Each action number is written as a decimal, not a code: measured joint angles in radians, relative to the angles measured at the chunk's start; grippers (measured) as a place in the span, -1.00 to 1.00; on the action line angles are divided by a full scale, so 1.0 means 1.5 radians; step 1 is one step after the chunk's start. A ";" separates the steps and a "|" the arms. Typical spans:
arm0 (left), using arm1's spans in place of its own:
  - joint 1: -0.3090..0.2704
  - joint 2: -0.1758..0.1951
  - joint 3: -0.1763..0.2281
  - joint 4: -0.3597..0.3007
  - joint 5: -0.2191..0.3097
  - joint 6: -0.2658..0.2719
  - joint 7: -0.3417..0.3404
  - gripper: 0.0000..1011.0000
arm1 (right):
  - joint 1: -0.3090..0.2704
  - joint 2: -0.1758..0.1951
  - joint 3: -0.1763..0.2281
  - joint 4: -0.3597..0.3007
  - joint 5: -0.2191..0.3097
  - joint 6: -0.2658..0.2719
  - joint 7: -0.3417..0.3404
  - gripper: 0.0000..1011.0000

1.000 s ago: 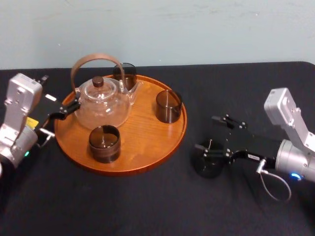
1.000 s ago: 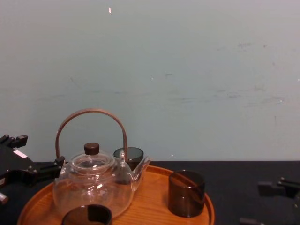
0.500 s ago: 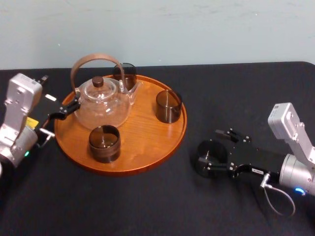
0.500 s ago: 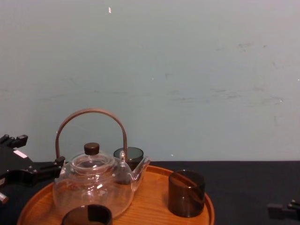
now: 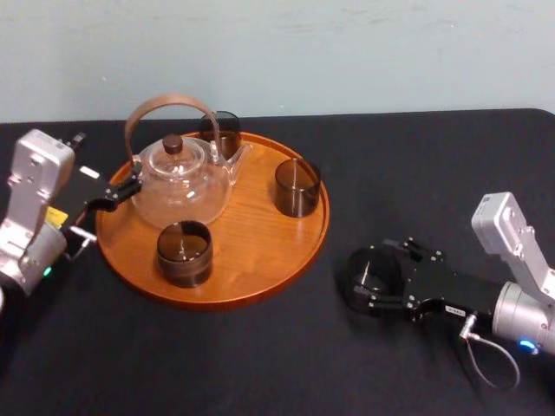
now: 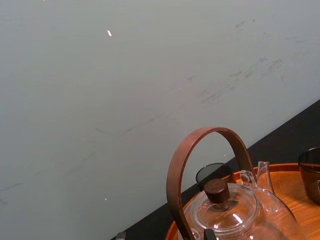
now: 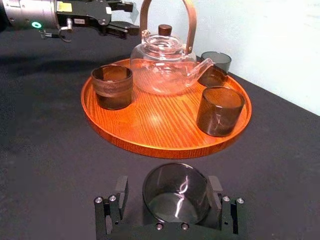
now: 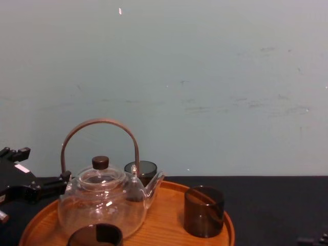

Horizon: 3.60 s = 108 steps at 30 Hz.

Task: Pick up the glass from the table and place it on the tray.

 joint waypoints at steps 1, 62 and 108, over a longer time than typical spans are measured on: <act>0.000 0.000 0.000 0.000 0.000 0.000 0.000 1.00 | -0.001 0.000 0.001 0.001 0.000 -0.001 0.000 0.98; 0.000 0.000 0.000 0.000 0.000 0.000 0.000 1.00 | 0.105 -0.083 -0.042 0.164 -0.027 -0.011 0.032 0.97; 0.000 0.000 0.000 0.000 0.000 0.000 0.000 1.00 | 0.201 -0.100 -0.076 0.144 -0.013 0.034 0.044 0.79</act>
